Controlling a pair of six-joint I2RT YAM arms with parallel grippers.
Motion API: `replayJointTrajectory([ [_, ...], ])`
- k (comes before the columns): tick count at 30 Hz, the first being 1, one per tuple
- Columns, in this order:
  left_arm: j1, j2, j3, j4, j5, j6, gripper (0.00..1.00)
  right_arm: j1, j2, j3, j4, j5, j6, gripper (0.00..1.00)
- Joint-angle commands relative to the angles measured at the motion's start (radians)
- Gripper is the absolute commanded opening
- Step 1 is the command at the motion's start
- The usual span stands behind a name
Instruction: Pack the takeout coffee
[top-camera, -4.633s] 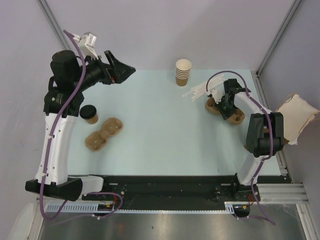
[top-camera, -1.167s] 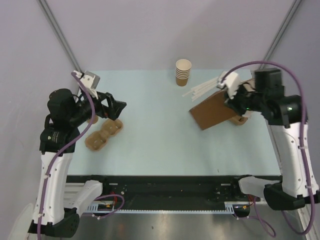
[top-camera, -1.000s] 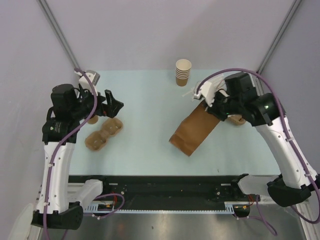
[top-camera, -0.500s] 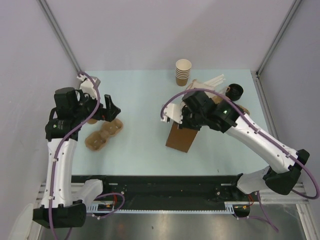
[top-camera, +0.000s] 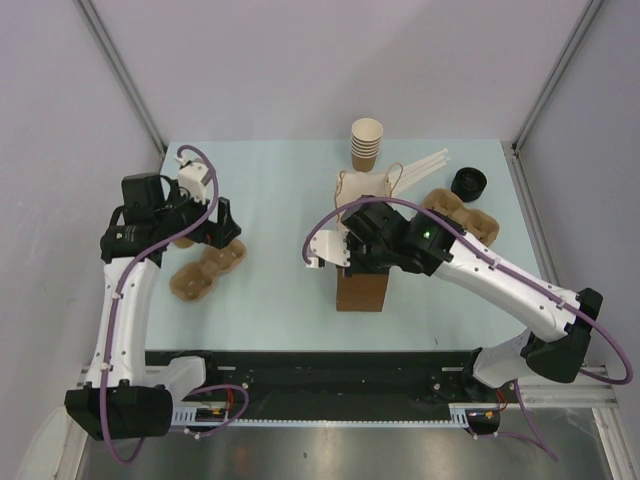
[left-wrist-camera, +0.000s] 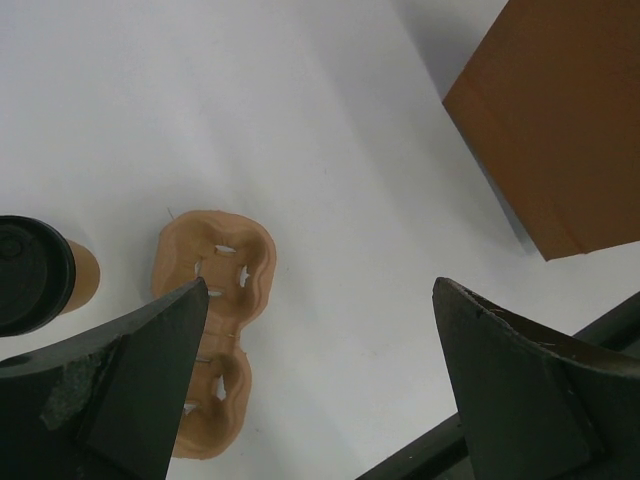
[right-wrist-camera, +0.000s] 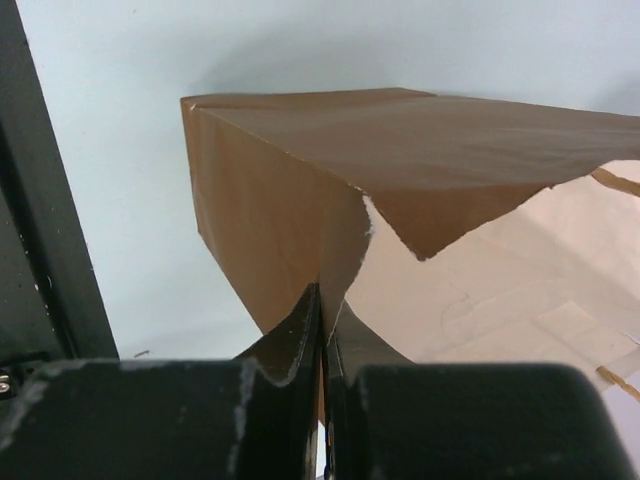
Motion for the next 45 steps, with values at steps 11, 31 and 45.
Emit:
replayJointTrajectory([
  [11, 0.018, 0.182, 0.138, -0.162, 0.098, 0.377, 1.0, 0.037, 0.006, 0.154, -0.022, 0.008, 0.041, 0.77],
  [31, 0.003, 0.528, 0.215, -0.369, -0.07, 1.581, 0.86, -0.378, 0.006, 0.484, -0.038, -0.294, 0.167, 1.0],
  [45, -0.037, 0.755, 0.267, -0.334, -0.138, 1.686, 0.67, -0.484, 0.038, 0.491, -0.028, -0.363, 0.2, 1.0],
])
